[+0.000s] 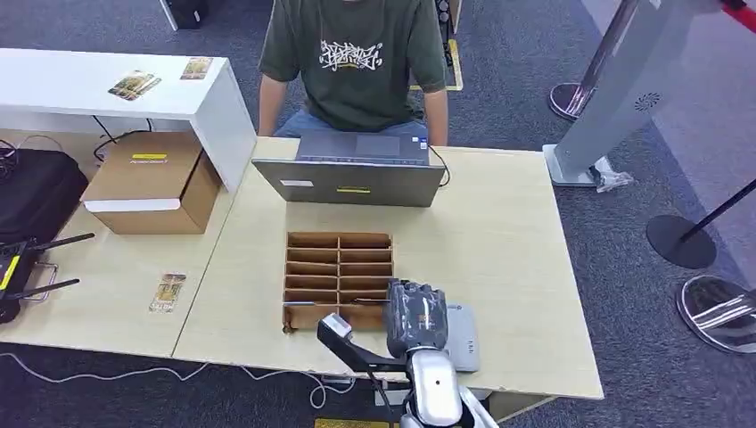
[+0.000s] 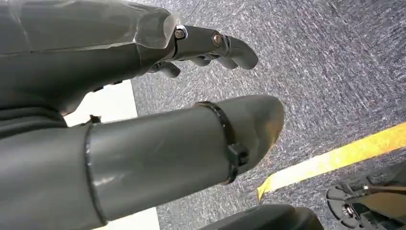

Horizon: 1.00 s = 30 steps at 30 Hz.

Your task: Pass the card to the sensor for recognition and then transmit it.

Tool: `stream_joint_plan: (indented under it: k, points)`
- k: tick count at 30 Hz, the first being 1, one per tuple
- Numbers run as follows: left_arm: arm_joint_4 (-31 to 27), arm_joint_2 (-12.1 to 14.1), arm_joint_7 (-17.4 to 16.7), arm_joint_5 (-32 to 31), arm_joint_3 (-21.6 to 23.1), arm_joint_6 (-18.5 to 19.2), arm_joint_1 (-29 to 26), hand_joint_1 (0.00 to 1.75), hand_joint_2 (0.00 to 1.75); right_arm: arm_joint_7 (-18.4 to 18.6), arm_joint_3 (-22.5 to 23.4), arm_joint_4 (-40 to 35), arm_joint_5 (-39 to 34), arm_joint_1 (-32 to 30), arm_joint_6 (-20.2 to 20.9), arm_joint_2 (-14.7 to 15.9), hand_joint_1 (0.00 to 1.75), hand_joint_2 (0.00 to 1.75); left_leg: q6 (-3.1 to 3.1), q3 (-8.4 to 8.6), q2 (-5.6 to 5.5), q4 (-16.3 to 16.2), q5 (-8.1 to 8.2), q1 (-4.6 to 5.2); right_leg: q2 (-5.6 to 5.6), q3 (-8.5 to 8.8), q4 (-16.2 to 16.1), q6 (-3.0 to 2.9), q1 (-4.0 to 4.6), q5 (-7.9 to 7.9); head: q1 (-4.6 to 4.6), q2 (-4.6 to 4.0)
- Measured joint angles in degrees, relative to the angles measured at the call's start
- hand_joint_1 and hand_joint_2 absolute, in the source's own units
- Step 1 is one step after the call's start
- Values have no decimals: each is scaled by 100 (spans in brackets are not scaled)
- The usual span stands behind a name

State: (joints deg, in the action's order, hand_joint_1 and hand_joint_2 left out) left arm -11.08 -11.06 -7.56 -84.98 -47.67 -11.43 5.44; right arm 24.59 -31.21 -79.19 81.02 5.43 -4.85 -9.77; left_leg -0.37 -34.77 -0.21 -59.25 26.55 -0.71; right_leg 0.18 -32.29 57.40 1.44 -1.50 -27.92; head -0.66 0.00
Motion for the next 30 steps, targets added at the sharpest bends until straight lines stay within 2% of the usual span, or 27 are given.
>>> stream_joint_plan:
  k: [4,7,13,19,30]
  points:
    - [0,0,48,7,0,-22,-20,0,0,-39,74,-85,2,-41,52,0,169,175,0,0,0,0,0,-1,0,-1,0,0,0,0,-2,0]
    - [0,-2,55,9,0,-42,-31,0,0,-61,109,-111,-2,-56,66,0,175,175,0,0,0,0,0,-1,1,-1,0,0,1,0,-2,0]
    - [0,-2,90,39,0,-57,-38,0,0,-77,155,-148,-17,-79,78,0,171,175,0,0,0,0,0,-1,0,-1,0,0,0,0,0,0]
    - [0,-2,98,46,0,-57,-58,0,0,-96,210,-179,-87,-101,52,0,175,175,0,-1,0,0,0,0,0,-1,0,0,0,0,0,0]
    - [0,-2,105,33,0,-55,-106,0,0,-103,404,-975,-208,-452,-151,85,175,175,0,-1,-1,0,0,0,0,0,0,0,0,0,-2,0]
